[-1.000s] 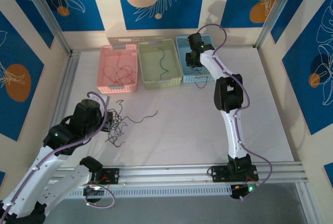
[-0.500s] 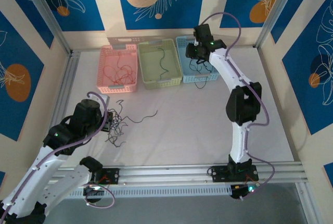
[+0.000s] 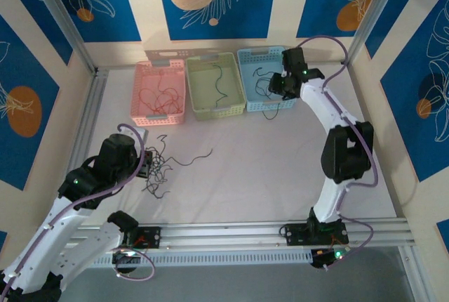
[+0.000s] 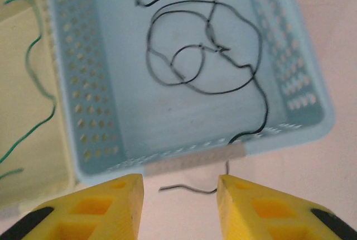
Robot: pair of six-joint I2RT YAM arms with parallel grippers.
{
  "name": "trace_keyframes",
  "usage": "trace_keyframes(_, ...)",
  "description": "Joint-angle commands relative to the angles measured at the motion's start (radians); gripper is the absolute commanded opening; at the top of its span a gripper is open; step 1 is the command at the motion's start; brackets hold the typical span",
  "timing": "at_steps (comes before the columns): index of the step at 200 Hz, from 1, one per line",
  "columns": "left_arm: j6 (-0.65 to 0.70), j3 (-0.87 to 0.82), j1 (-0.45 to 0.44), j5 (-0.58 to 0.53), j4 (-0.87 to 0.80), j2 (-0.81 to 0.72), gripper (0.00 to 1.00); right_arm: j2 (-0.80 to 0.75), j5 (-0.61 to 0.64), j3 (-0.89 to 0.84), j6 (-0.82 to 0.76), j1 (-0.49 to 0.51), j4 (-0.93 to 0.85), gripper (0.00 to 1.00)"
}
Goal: Untangle the cables
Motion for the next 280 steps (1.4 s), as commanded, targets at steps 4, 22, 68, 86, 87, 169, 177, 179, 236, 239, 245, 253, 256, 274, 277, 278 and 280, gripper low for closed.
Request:
trace_keyframes(4, 0.011, -0.007, 0.008, 0.008, 0.017, -0.004, 0.00, 0.148, 0.008, 0.199, -0.003, -0.006, -0.174, 0.39)
trace_keyframes(22, 0.012, -0.007, 0.008, 0.012, 0.018, 0.000, 0.00, 0.260, 0.049, 0.354, -0.008, -0.015, -0.264, 0.39)
trace_keyframes(68, 0.014, -0.009, 0.008, 0.022, 0.021, 0.002, 0.00, 0.454, 0.098, 0.612, -0.064, -0.026, -0.292, 0.39)
trace_keyframes(86, 0.014, -0.009, 0.008, 0.025, 0.021, 0.005, 0.00, 0.537, 0.113, 0.726, -0.088, -0.028, -0.283, 0.40)
trace_keyframes(87, 0.014, -0.009, 0.008, 0.025, 0.021, 0.005, 0.00, 0.540, 0.113, 0.733, -0.089, -0.028, -0.283, 0.40)
trace_keyframes(169, 0.015, -0.012, 0.008, 0.028, 0.024, 0.021, 0.00, 0.757, 0.180, 0.910, -0.159, -0.042, -0.190, 0.40)
trace_keyframes(177, 0.016, -0.012, 0.008, 0.030, 0.024, 0.022, 0.00, 0.765, 0.175, 0.910, -0.167, -0.042, -0.179, 0.40)
trace_keyframes(179, 0.016, -0.012, 0.009, 0.030, 0.024, 0.023, 0.00, 0.768, 0.173, 0.912, -0.169, -0.042, -0.177, 0.40)
trace_keyframes(236, 0.015, -0.012, 0.010, 0.030, 0.024, 0.022, 0.00, 0.824, 0.150, 0.953, -0.187, -0.049, -0.146, 0.28)
trace_keyframes(239, 0.016, -0.012, 0.011, 0.030, 0.024, 0.023, 0.00, 0.824, 0.145, 0.954, -0.184, -0.051, -0.143, 0.27)
trace_keyframes(245, 0.016, -0.012, 0.011, 0.031, 0.025, 0.023, 0.00, 0.824, 0.139, 0.958, -0.180, -0.053, -0.139, 0.25)
trace_keyframes(253, 0.015, -0.012, 0.011, 0.031, 0.026, 0.025, 0.00, 0.824, 0.129, 0.963, -0.179, -0.052, -0.135, 0.19)
trace_keyframes(256, 0.015, -0.012, 0.010, 0.033, 0.026, 0.025, 0.00, 0.824, 0.128, 0.969, -0.180, -0.053, -0.136, 0.17)
trace_keyframes(274, 0.016, -0.012, 0.011, 0.034, 0.026, 0.026, 0.00, 0.813, 0.129, 0.991, -0.186, -0.047, -0.146, 0.02)
trace_keyframes(277, 0.016, -0.012, 0.012, 0.033, 0.026, 0.026, 0.00, 0.808, 0.130, 0.991, -0.186, -0.045, -0.146, 0.01)
trace_keyframes(278, 0.016, -0.012, 0.013, 0.034, 0.026, 0.026, 0.00, 0.807, 0.130, 0.990, -0.186, -0.045, -0.146, 0.00)
trace_keyframes(280, 0.016, -0.012, 0.012, 0.034, 0.026, 0.026, 0.00, 0.803, 0.131, 0.990, -0.187, -0.045, -0.146, 0.00)
